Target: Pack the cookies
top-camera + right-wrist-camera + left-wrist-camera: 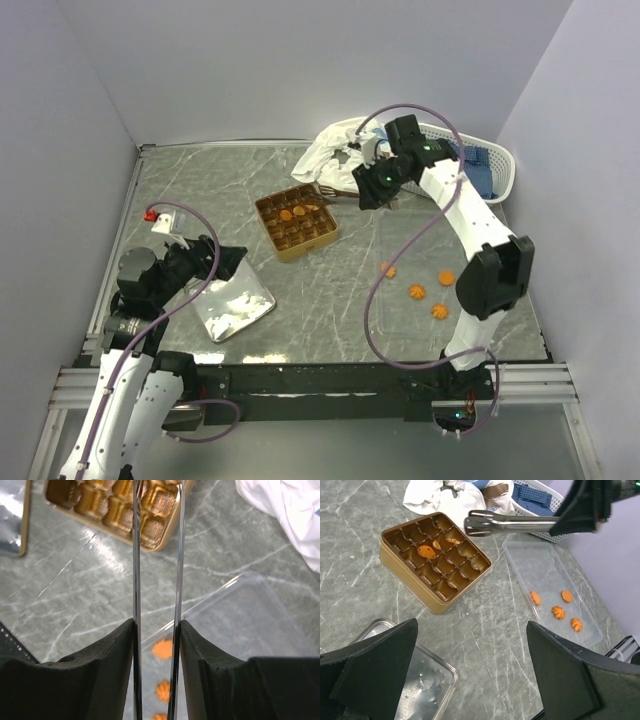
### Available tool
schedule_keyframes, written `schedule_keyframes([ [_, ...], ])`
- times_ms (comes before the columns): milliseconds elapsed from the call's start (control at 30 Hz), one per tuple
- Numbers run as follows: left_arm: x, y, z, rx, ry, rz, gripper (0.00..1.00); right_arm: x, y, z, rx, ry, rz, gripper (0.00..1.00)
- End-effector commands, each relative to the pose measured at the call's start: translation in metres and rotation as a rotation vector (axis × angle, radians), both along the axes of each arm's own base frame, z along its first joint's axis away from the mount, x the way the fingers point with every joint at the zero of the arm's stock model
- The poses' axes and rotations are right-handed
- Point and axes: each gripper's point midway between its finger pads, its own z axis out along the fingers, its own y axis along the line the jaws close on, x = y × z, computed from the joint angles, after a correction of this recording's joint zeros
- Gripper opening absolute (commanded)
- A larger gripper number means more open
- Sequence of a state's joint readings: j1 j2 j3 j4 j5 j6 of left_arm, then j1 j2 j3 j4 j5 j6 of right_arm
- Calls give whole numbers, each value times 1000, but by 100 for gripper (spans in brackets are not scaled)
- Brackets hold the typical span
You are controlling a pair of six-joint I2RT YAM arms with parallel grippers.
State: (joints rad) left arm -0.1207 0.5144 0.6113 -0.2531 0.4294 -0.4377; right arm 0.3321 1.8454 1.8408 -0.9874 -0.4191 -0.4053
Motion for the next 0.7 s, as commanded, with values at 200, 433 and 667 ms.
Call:
schedule_keyframes([
  [200,-2,-1,14,3,-63,-14,96,-68,-41,38,38,-100,-34,47],
  [433,-4,-2,16,-1,-75,-28,96,-133,-105,5,-42,-35,-93,46],
  [667,-5,-4,16,-3,-75,-42,96,-189,-151,-26,-161,-6,-92,47],
])
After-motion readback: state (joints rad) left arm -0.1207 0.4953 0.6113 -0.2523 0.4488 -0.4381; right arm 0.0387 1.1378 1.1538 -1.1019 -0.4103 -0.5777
